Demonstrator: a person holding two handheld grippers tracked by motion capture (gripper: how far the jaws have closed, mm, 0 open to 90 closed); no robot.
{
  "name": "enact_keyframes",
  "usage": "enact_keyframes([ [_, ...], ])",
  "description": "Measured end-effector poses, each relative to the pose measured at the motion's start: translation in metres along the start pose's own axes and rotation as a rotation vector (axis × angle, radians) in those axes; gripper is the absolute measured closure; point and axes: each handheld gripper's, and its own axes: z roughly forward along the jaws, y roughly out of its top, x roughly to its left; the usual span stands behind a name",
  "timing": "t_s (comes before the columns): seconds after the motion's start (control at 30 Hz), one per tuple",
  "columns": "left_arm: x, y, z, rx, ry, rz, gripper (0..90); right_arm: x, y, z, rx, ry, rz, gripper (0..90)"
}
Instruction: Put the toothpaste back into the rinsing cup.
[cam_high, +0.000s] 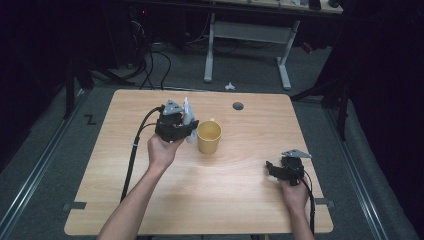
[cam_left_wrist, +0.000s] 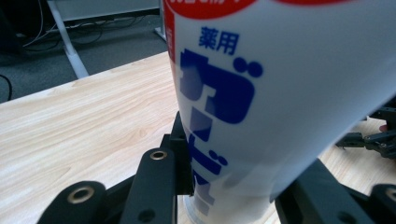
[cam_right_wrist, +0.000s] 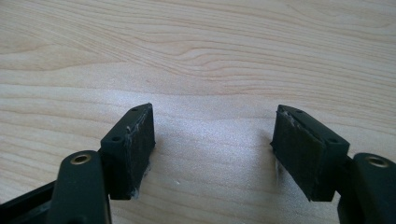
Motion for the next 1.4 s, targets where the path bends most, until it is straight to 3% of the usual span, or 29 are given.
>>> enact_keyframes([
  [0.43, -0.008, 0.016, 0.016, -0.019, -0.022, 0.008, 68.0, 0.0, 0.0, 0.0, 0.001, 0.0, -0.001, 30.1],
  [0.83, -0.013, 0.026, 0.034, -0.005, -0.005, 0.042, 67.5, 0.0, 0.0, 0.0, 0.0, 0.0, -0.002, 30.1],
  [1.4, -0.009, 0.021, 0.057, 0.018, 0.021, 0.032, 66.5, 0.0, 0.0, 0.0, 0.0, 0.0, -0.001, 30.1],
])
